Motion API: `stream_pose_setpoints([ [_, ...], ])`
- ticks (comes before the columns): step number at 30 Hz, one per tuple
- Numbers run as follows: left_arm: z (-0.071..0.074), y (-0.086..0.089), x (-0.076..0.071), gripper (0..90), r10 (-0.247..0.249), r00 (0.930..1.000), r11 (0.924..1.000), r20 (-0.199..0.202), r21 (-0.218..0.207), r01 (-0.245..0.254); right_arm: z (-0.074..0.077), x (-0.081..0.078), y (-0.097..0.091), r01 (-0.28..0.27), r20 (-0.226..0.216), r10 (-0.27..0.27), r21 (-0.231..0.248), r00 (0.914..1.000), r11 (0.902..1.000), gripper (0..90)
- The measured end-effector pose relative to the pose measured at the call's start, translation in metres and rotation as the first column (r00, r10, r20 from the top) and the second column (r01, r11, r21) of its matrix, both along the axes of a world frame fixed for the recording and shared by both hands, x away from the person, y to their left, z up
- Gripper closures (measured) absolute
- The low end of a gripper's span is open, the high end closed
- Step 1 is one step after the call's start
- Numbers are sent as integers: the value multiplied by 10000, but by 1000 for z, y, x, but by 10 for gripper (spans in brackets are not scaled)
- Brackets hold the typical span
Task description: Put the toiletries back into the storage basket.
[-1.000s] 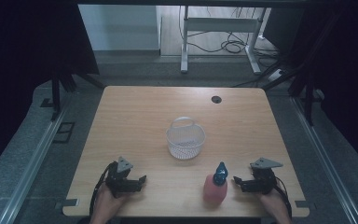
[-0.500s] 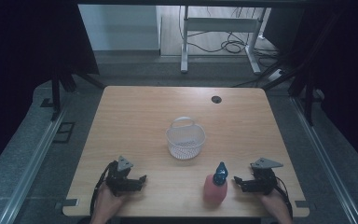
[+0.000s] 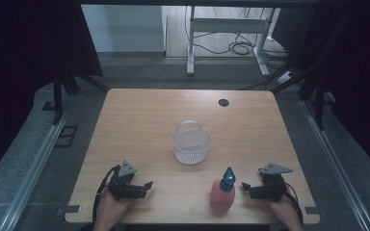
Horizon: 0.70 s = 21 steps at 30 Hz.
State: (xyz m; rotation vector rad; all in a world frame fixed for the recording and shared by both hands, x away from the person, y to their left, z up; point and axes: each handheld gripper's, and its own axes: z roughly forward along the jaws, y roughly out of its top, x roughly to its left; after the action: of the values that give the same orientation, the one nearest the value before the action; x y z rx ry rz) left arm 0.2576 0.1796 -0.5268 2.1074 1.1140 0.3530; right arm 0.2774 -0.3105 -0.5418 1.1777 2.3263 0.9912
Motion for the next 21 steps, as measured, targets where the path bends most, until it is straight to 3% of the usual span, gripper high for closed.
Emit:
stream_pose_setpoints([
  [7,5,-5,-3,126,-293,9995,9996,88,26,293,0,0,0,-1,0,1,-2,10000,10000,82],
  [14,13,-17,-10,137,-920,9954,9958,272,57,919,0,0,0,0,0,0,0,10000,10000,82],
  [21,18,-26,-16,148,-1323,9909,9908,238,-270,1330,0,0,0,-2,-1,2,-4,10000,10000,82],
])
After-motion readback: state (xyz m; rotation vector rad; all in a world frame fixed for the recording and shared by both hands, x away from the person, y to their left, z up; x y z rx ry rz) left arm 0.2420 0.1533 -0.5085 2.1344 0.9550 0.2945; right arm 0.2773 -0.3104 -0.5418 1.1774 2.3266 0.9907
